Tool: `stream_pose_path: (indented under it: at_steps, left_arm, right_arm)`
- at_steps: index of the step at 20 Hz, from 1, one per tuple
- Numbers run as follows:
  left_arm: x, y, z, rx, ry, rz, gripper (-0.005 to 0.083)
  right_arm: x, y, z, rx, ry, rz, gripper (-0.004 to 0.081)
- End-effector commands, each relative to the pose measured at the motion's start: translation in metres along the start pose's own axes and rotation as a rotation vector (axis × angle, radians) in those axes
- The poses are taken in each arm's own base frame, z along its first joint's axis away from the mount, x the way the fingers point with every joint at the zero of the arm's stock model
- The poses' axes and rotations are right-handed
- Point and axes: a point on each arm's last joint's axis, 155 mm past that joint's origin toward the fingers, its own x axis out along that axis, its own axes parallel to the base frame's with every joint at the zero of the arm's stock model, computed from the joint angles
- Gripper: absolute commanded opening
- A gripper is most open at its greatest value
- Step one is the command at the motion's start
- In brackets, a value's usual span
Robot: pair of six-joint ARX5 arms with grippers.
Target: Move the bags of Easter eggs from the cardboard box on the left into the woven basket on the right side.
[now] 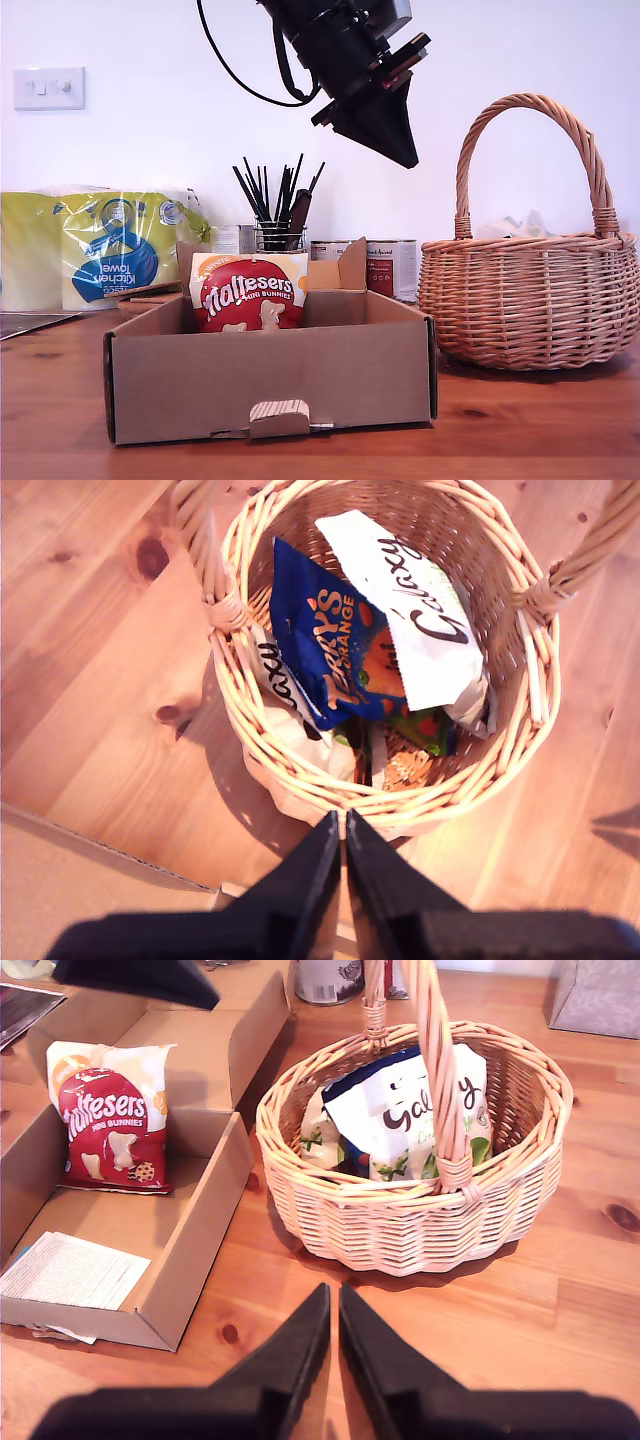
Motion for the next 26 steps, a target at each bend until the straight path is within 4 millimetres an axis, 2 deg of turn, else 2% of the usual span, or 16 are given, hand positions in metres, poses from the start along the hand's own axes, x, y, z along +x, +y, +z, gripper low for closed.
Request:
stream_pose_path:
  at_steps: [1,4,8,12,17,19,21,22,23,25,26]
  left_arm:
    - [-0.007,0.0,0.01,0.001,-0.039,0.017,-0.0024]
    - [0.001,0.007,0.014,-0.019,-0.092,0.046,-0.0024]
    - [0.004,0.008,0.007,-0.043,-0.193,0.074,-0.0024]
    - [-0.025,0.003,-0.006,-0.025,-0.336,0.134,-0.0024]
    - [-0.07,-0.007,-0.064,0.138,-0.288,0.115,-0.0024]
    - [-0.093,-0.008,-0.073,0.161,-0.291,0.07,-0.0024]
    - [-0.11,0.004,-0.076,0.176,-0.308,0.072,-0.002]
    - [-0.113,0.014,-0.081,0.185,-0.303,0.084,0.0024]
    - [-0.116,0.023,-0.086,0.197,-0.292,0.1,0.0141]
    - [-0.113,0.044,-0.093,0.197,-0.278,0.139,0.0501]
    - [-0.11,0.054,-0.097,0.207,-0.27,0.158,0.0591]
  right_arm:
    - [-0.002,0.001,0.008,-0.006,-0.021,0.003,-0.0013]
    - [-0.002,0.0,0.008,-0.006,-0.021,-0.004,-0.0013]
    - [-0.002,0.0,0.008,-0.006,-0.021,-0.004,-0.0013]
    - [-0.002,0.0,0.008,-0.006,-0.021,-0.004,-0.0013]
    - [-0.002,0.0,0.008,-0.006,-0.021,-0.003,-0.0012]
    - [-0.002,0.0,0.008,-0.006,-0.021,-0.003,-0.0012]
    - [-0.002,0.0,0.008,-0.006,-0.021,-0.003,-0.0013]
    - [-0.002,0.0,0.008,-0.006,-0.022,-0.003,-0.0012]
    - [-0.002,0.0,0.008,-0.006,-0.022,-0.003,-0.0013]
    - [-0.002,0.0,0.008,-0.006,-0.021,-0.003,-0.0012]
    - [-0.002,0.0,0.008,-0.006,-0.021,-0.003,-0.0013]
